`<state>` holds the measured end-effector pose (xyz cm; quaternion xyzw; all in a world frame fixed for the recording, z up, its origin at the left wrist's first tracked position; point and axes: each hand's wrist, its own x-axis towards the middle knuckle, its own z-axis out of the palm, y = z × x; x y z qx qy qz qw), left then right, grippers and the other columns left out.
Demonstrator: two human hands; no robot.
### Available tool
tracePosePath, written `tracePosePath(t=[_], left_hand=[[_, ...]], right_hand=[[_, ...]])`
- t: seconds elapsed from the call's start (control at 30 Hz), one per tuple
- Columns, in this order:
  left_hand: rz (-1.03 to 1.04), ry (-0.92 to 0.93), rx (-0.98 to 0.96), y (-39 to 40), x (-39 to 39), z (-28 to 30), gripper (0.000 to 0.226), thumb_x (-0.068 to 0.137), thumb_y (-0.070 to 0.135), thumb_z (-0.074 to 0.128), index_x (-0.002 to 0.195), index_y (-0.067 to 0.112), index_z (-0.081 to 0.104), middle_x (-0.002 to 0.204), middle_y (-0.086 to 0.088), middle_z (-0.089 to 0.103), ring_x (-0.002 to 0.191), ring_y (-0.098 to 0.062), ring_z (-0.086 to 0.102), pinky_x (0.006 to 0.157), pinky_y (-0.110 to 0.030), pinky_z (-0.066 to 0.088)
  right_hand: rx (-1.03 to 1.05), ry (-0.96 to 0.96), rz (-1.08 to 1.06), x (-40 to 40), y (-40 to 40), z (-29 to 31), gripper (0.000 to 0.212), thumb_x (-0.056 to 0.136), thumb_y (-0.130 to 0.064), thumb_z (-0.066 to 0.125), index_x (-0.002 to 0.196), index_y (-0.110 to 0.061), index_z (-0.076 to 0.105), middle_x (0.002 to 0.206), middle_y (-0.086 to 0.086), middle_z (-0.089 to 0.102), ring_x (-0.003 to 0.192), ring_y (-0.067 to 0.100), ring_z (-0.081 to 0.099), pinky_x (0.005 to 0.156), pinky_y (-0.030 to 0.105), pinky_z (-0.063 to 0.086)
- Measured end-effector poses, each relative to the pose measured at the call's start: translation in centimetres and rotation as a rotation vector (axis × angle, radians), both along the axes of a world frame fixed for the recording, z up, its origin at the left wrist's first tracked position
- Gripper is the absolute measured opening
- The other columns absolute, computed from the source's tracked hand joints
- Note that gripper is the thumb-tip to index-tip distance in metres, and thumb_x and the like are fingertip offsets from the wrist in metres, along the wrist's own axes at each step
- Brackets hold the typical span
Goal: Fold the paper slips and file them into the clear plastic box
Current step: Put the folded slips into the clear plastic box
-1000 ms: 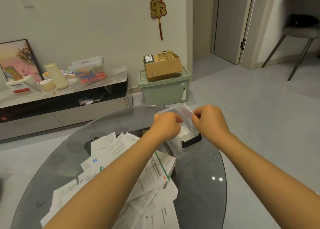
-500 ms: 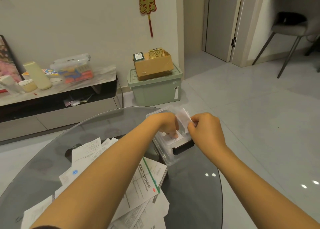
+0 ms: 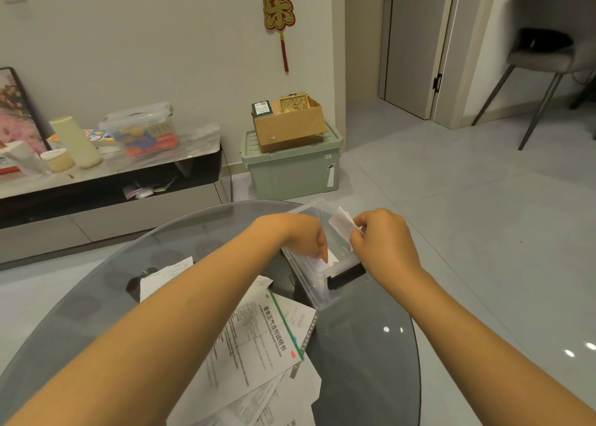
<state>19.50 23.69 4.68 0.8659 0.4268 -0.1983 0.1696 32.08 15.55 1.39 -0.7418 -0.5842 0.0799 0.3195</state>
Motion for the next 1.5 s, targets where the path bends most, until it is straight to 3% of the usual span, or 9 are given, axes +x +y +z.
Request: tracePosePath(t=[0.23, 0.33, 0.53, 0.67, 0.9, 1.07, 1.17, 1.27, 1.5], left_hand=[[0.017, -0.102, 0.143, -0.6, -0.5, -1.2, 0.029, 0.089, 0.033, 0.048, 0.079, 0.013, 0.066, 0.081, -0.003, 0.059, 0.104, -0.019, 0.045, 0.089, -0.033, 0.033], [0.033, -0.201, 0.116, -1.0, 0.0, -1.6, 0.026, 0.089, 0.030, 0.052, 0.089, 0.012, 0.070, 0.092, -0.006, 0.069, 0.084, -0.017, 0.055, 0.067, -0.025, 0.038], [-0.030, -0.195, 0.199, -1.1, 0.6, -1.8, 0.021, 0.084, 0.027, 0.064, 0.105, 0.030, 0.067, 0.094, 0.010, 0.059, 0.083, -0.010, 0.052, 0.068, -0.022, 0.038], [-0.043, -0.163, 0.224, -1.3, 1.5, -1.9, 0.016, 0.085, 0.017, 0.060, 0.076, 0.029, 0.064, 0.097, 0.003, 0.068, 0.074, -0.013, 0.047, 0.057, -0.021, 0.031], [-0.102, -0.034, 0.273, -0.7, 0.0, -0.6, 0.023, 0.090, 0.016, 0.054, 0.090, 0.029, 0.074, 0.067, 0.016, 0.050, 0.081, -0.011, 0.045, 0.097, -0.032, 0.027], [-0.071, 0.055, 0.206, -1.2, -0.2, -0.5, 0.024, 0.093, 0.025, 0.048, 0.102, 0.026, 0.070, 0.093, 0.008, 0.063, 0.094, -0.016, 0.049, 0.103, -0.037, 0.021], [-0.037, 0.058, 0.186, -1.5, -0.4, -0.5, 0.025, 0.092, 0.033, 0.046, 0.081, 0.017, 0.062, 0.074, 0.003, 0.057, 0.079, -0.017, 0.049, 0.104, -0.039, 0.021], [0.020, 0.012, 0.169, -1.7, -0.9, -0.7, 0.032, 0.091, 0.040, 0.043, 0.076, 0.018, 0.060, 0.062, 0.003, 0.044, 0.079, -0.017, 0.045, 0.101, -0.039, 0.020], [0.031, 0.036, 0.179, -2.6, -0.4, 0.1, 0.046, 0.094, 0.054, 0.037, 0.062, 0.024, 0.050, 0.066, 0.003, 0.048, 0.093, -0.024, 0.047, 0.108, -0.043, 0.017]], right_hand=[[-0.097, -0.063, 0.014, -0.2, 0.7, 0.9, 0.019, 0.083, -0.007, 0.057, 0.096, 0.000, 0.068, 0.086, 0.015, 0.066, 0.077, 0.031, 0.063, 0.068, 0.043, 0.056], [-0.085, -0.043, -0.004, -0.1, 0.8, 0.9, 0.022, 0.081, -0.005, 0.055, 0.098, 0.003, 0.067, 0.087, 0.019, 0.067, 0.081, 0.035, 0.064, 0.069, 0.047, 0.056], [-0.051, -0.015, -0.019, -0.1, 0.5, 0.6, 0.021, 0.082, -0.005, 0.054, 0.095, 0.004, 0.067, 0.086, 0.021, 0.067, 0.081, 0.036, 0.064, 0.070, 0.048, 0.055], [-0.050, -0.017, -0.015, 0.0, 0.7, 0.5, 0.022, 0.081, -0.004, 0.054, 0.097, 0.005, 0.066, 0.088, 0.023, 0.067, 0.082, 0.037, 0.064, 0.070, 0.051, 0.055], [-0.175, -0.231, 0.042, -0.4, 1.2, 1.4, 0.020, 0.083, -0.008, 0.055, 0.096, -0.008, 0.071, 0.085, 0.010, 0.067, 0.076, 0.027, 0.063, 0.066, 0.034, 0.055], [-0.256, -0.473, 0.071, -1.9, 1.7, 2.6, 0.014, 0.084, -0.009, 0.057, 0.094, -0.015, 0.064, 0.066, -0.001, 0.046, 0.071, 0.021, 0.049, 0.063, 0.026, 0.043], [-0.238, -0.514, 0.037, -2.1, 1.7, 3.0, 0.012, 0.083, -0.007, 0.056, 0.080, -0.018, 0.056, 0.059, -0.002, 0.036, 0.067, 0.020, 0.044, 0.058, 0.025, 0.036], [-0.192, -0.474, 0.002, -1.8, 1.8, 2.9, 0.015, 0.082, -0.005, 0.054, 0.072, -0.017, 0.053, 0.058, -0.002, 0.039, 0.062, 0.021, 0.043, 0.049, 0.022, 0.027], [-0.192, -0.425, -0.006, -1.2, 1.8, 1.8, 0.016, 0.083, -0.008, 0.055, 0.093, -0.013, 0.067, 0.079, 0.003, 0.060, 0.069, 0.022, 0.053, 0.058, 0.027, 0.041]])
